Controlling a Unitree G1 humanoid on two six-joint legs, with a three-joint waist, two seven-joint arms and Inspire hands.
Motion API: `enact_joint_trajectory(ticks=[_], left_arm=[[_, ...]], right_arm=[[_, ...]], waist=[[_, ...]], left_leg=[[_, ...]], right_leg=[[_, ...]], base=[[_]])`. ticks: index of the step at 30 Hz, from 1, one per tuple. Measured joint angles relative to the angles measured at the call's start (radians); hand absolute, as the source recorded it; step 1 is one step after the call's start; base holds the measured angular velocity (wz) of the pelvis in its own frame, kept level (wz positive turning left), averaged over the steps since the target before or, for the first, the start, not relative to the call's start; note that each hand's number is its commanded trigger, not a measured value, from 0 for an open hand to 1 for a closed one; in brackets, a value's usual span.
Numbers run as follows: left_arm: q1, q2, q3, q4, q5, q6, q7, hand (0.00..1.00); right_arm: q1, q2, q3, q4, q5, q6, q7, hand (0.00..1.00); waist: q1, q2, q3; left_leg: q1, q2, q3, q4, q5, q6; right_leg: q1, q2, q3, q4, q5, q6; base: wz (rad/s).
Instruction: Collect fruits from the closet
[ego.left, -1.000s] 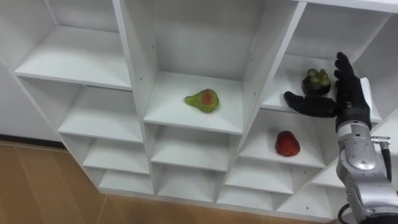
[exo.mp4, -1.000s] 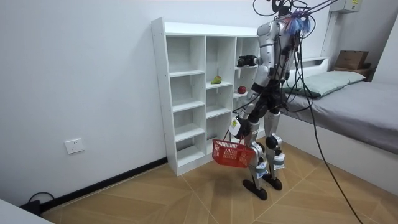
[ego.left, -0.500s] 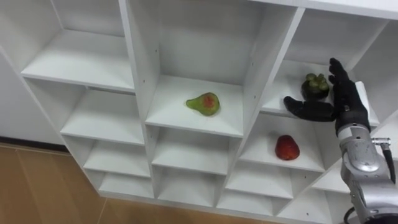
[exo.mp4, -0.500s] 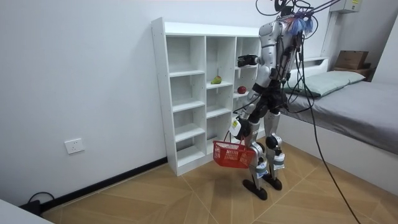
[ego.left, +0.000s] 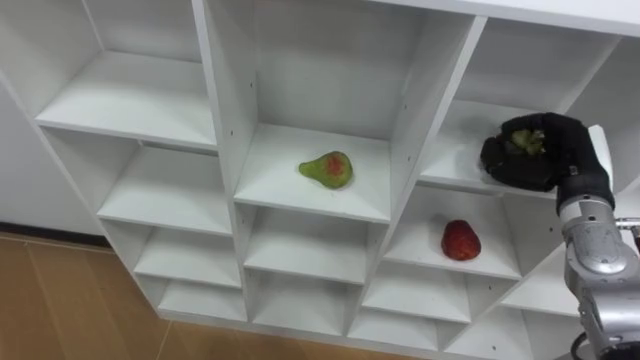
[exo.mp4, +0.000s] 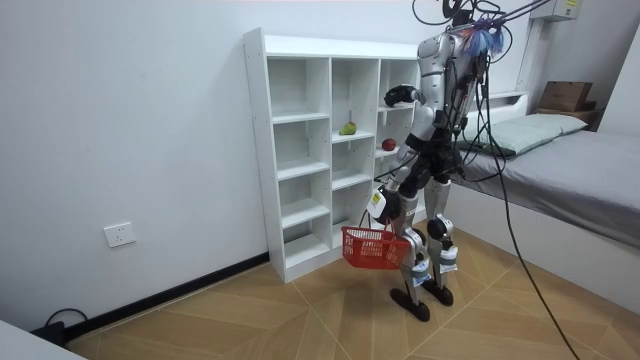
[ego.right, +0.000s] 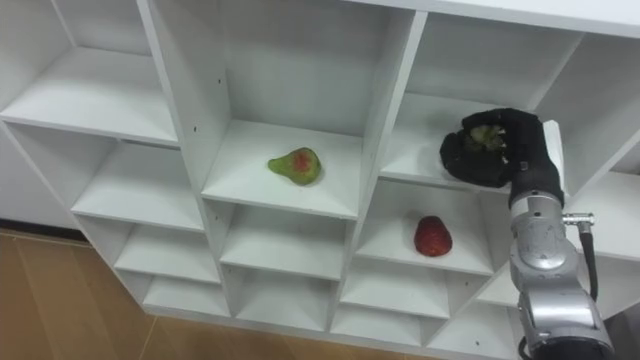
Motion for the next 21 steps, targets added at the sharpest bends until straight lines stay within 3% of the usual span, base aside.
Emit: enact_joint_trajectory(ticks=[7, 13, 21], left_arm=[[-0.021, 0.001, -0.008, 0.0, 0.0, 0.0, 0.0, 1.0], [-0.038, 0.001, -0.008, 0.0, -0.001, -0.006, 0.002, 1.0], [-0.07, -0.005, 0.004, 0.001, -0.056, -0.041, 0.033, 1.0]], right_arm=[[-0.007, 0.002, 0.005, 0.0, -0.025, -0.001, 0.001, 1.0], [0.013, 0.012, 0.021, -0.06, -0.11, 0.011, -0.008, 1.0], [0.131, 0.052, 0.043, -0.249, -0.145, 0.012, -0.008, 1.0]], waist=[[0.0, -0.001, 0.009], [-0.001, 0.001, 0.0076], [-0.002, 0.017, -0.0008]], left_leg=[[-0.001, -0.001, -0.005, 0.0, 0.0, 0.0], [-0.001, 0.0, -0.002, 0.0, 0.0, 0.0], [0.001, 0.004, 0.028, -0.002, 0.0, 0.0]], right_leg=[[0.0, 0.0, 0.001, 0.0, 0.0, 0.0], [-0.005, 0.001, 0.011, 0.0, 0.0, 0.0], [-0.014, 0.002, 0.055, 0.0, 0.0, 0.0]], base=[[0.02], [-0.03], [-0.09]])
